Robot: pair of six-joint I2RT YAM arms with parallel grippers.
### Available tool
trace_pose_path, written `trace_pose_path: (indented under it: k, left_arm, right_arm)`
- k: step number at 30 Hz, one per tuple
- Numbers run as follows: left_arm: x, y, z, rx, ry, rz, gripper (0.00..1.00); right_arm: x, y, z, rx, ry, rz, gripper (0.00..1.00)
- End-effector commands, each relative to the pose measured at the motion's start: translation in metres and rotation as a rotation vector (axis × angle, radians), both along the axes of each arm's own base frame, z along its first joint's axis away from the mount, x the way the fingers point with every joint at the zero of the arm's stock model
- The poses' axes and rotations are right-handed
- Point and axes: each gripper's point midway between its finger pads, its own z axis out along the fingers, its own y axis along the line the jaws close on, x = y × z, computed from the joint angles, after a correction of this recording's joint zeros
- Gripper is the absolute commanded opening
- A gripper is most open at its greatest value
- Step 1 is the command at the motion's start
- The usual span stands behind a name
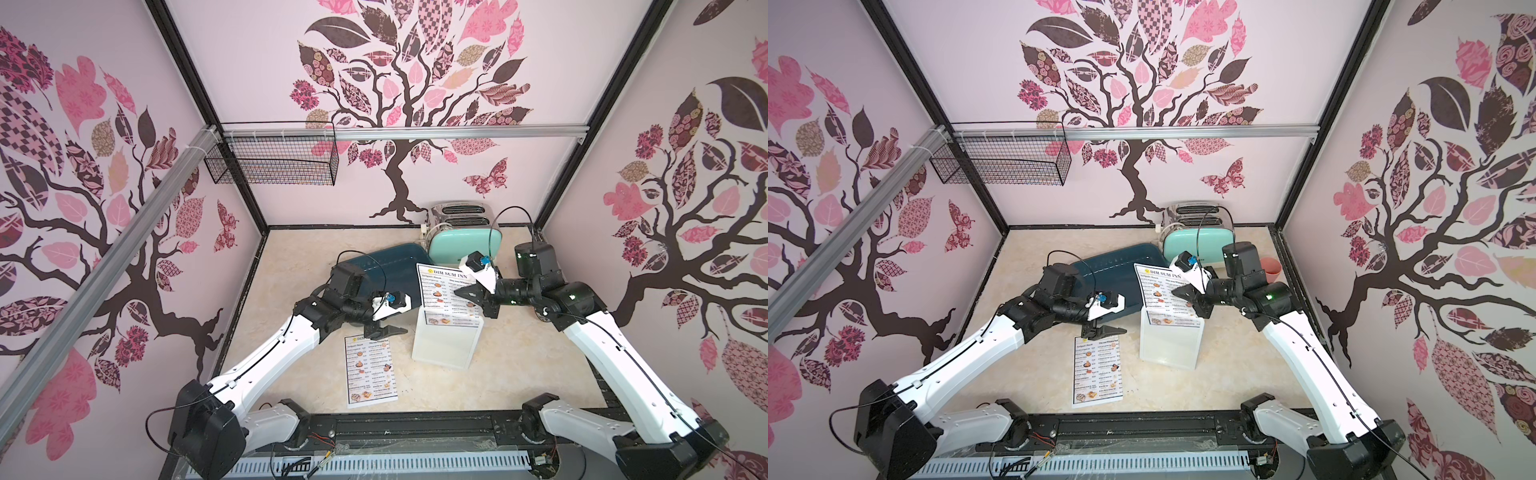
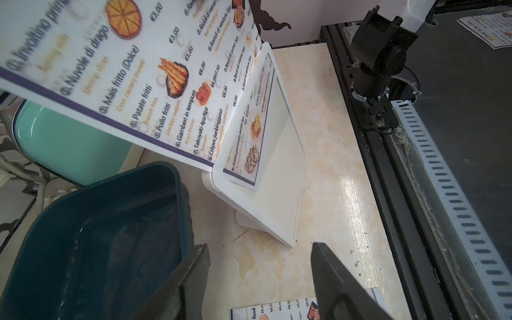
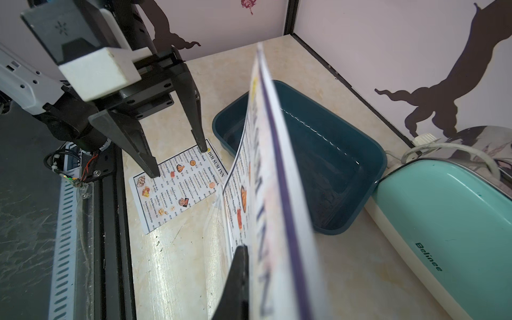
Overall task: Replace the menus in the menu holders
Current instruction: Insert the menu into the menu holder.
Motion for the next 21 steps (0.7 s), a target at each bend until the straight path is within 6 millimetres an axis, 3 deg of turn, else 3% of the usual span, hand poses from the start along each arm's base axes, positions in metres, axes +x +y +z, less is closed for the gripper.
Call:
trace_pose_path:
  k: [1,10,21]
  left_arm:
    - [-0.002,0.003,0.001,-0.004,-0.008,0.008,0.64]
    - [-0.002,0.003,0.000,-0.014,-0.004,0.023,0.64]
    - [-0.002,0.005,-0.001,-0.018,-0.002,0.033,0.64]
  right_arm:
    - [0.001,-0.005,0.005,0.017,-0.013,-0.037,0.00]
    - [0.000,-0.013,-0.010,0.064,-0.007,-0.111,0.00]
    - [0.002,-0.003,0.009,0.235,-0.010,-0.114,0.00]
